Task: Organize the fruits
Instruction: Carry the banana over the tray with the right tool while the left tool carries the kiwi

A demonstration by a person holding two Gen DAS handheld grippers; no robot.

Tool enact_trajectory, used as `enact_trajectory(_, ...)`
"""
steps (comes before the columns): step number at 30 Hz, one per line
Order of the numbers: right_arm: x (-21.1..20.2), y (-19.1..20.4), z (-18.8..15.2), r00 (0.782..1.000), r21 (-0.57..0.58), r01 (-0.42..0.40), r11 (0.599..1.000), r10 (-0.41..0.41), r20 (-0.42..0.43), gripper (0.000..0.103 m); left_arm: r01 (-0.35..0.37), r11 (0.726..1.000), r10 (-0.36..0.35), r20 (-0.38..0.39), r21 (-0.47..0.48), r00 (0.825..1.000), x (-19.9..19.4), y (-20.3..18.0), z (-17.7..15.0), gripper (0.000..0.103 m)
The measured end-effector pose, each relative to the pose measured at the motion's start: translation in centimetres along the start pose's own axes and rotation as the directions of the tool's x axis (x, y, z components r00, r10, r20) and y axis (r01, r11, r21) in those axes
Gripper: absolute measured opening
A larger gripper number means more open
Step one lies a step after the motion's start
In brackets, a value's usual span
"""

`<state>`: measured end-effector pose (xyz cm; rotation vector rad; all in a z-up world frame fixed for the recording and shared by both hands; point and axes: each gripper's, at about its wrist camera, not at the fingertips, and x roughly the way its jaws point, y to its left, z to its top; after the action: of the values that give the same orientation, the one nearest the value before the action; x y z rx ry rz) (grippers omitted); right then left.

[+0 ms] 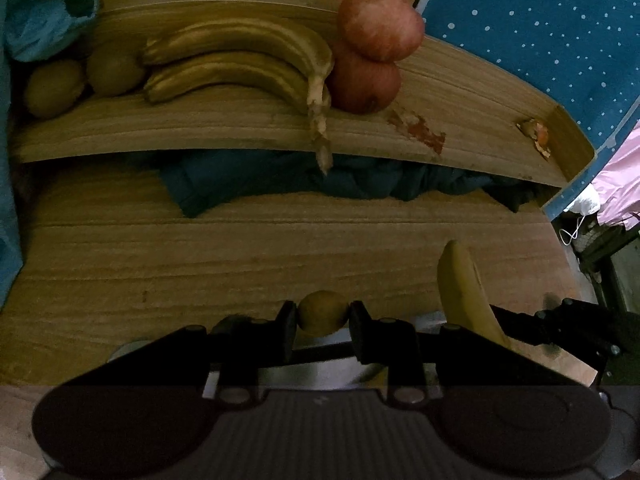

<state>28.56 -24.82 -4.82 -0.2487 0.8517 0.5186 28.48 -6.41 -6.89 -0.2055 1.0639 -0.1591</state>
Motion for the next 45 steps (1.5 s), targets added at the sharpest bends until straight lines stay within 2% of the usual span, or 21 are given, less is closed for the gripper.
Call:
enact_trajectory(13, -0.4, 1.2, -0.5, 1.000, -0.001, 0.001, 1.000, -0.001, 0.001, 0.036, 0.005, 1.000, -0.005, -0.006, 0.006, 1.000, -1.1, 0.7, -1.2, 0.032)
enact_trajectory(45, -1.2, 2.4, -1.5, 1.000, 0.031, 0.024, 0.999, -0.023, -0.019, 0.036, 0.004, 1.000, -0.003, -0.033, 0.012, 0.999, -1.9, 1.3, -1.8, 0.032)
